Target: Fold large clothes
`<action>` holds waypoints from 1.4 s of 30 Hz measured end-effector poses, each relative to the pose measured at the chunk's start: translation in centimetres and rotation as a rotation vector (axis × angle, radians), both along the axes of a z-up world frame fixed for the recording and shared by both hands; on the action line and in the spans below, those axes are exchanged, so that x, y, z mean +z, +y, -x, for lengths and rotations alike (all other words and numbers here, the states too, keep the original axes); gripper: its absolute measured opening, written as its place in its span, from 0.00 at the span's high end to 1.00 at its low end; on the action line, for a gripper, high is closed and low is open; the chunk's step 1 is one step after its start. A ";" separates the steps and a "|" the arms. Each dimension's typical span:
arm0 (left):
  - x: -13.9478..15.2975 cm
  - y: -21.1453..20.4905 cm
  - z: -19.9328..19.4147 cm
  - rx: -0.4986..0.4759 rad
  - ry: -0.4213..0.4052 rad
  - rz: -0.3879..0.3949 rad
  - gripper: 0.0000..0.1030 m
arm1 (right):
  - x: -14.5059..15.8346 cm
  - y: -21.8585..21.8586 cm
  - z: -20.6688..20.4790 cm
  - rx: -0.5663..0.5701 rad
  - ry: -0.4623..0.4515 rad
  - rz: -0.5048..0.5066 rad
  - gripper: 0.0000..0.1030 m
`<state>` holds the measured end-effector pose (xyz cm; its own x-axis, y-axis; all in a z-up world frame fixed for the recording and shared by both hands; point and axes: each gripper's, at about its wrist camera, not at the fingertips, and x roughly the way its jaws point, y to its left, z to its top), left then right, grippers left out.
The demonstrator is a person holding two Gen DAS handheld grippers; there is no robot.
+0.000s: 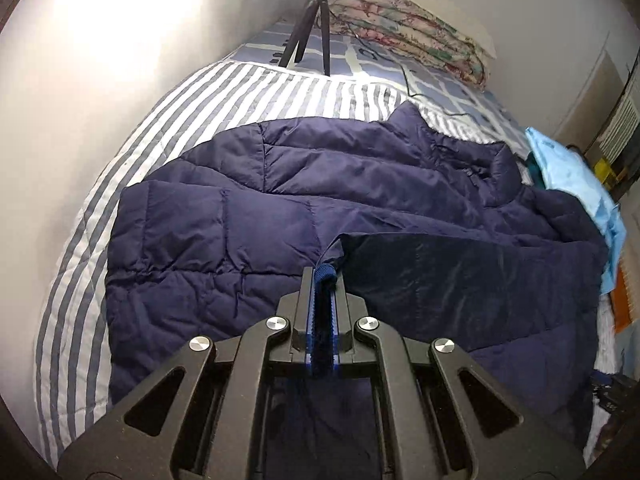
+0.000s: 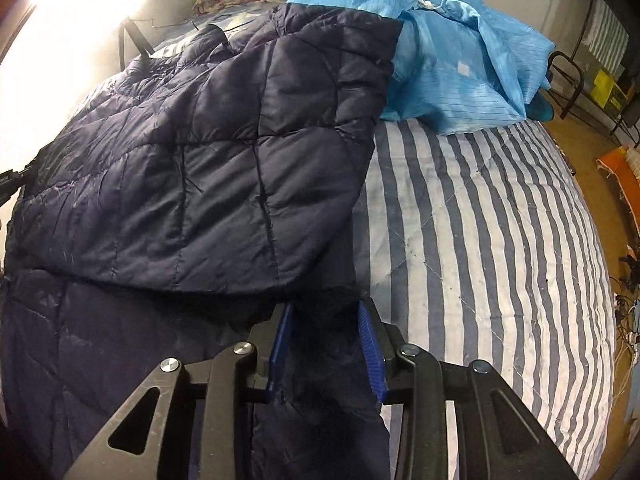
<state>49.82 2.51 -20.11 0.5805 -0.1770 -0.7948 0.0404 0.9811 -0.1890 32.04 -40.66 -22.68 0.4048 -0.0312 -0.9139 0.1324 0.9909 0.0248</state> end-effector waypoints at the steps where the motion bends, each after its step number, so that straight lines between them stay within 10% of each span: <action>1: -0.1 -0.1 -0.1 0.000 -0.001 -0.008 0.97 | -0.1 0.1 -0.1 0.001 0.000 0.003 0.67; 9: 2.4 0.6 0.9 0.058 -0.061 -0.102 0.64 | 2.6 -0.2 1.0 0.019 -0.095 -0.045 0.67; 14: 6.4 2.5 3.7 0.069 -0.121 -0.070 0.64 | 5.9 -0.4 3.3 0.026 -0.209 -0.056 0.47; 29: 15.9 6.4 22.6 -0.009 -0.219 -0.067 0.64 | 12.9 -0.3 11.7 0.064 -0.394 -0.015 0.35; 42: 8.6 12.7 38.6 0.046 -0.010 0.013 0.42 | 10.3 0.5 24.5 0.146 -0.275 -0.144 0.36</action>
